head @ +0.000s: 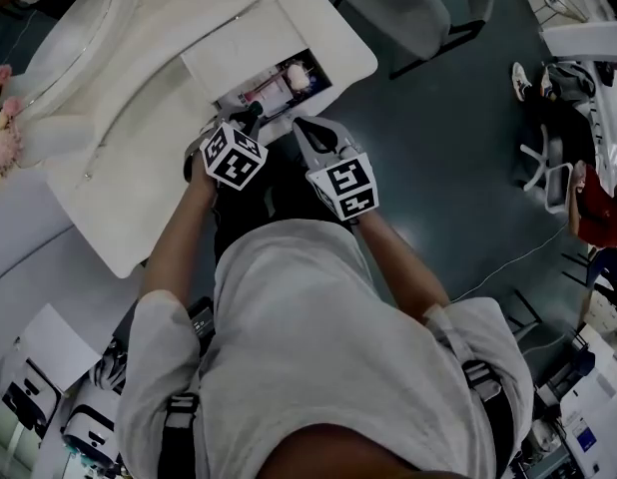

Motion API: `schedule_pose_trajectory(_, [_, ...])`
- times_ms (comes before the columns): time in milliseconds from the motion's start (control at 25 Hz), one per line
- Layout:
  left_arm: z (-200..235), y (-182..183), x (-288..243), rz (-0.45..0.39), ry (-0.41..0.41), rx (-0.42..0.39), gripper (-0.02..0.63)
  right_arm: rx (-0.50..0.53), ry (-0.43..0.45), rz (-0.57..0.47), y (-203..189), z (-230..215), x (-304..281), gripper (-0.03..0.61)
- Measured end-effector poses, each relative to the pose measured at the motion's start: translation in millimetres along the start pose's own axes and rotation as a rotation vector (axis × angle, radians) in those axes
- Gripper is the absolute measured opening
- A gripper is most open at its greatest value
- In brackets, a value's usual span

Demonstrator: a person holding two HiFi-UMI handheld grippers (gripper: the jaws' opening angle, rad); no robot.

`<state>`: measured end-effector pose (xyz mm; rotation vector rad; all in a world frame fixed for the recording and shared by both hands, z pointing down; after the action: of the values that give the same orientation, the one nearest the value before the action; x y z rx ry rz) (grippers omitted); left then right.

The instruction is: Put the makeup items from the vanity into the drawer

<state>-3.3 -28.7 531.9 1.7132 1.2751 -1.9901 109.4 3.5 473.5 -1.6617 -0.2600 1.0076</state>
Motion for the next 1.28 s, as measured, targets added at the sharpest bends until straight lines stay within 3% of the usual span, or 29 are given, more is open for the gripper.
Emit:
schedule_pose_trajectory(480, [-3.4,9.1,-22.9,0.108,-0.015,-0.02,0.066,-0.075,-0.05,0.008,-20.2,-22.9,27.5,-0.002])
schedule_pose_trajectory(680, [0.7,14.7,-28.6,0.129,-0.045,-0.011,0.105,-0.076,-0.04,0.006,-21.9,-31.2,24.4,-0.002])
schedule_pose_trajectory(920, [5.2,14.7,-30.7,0.103,-0.039,0.033,0.134,-0.062,0.0,0.015,-26.0,-33.7,15.2,-0.002])
schedule_pose_trajectory(1280, [6.5,16.1,-10.7,-0.001,-0.017,0.118,0.175,-0.025,0.038,0.007,-10.4,-26.5,-3.6,0.0])
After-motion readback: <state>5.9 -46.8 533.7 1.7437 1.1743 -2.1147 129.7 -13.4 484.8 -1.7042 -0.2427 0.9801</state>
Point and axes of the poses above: the fingertips, and each gripper's own axes: x backward along the fingers, z to its left, y out of its top, the point moved 4 cm from there along x, backward along the fingers, and after that the axes turned 10 degrees about x, right-handed, at the moved point
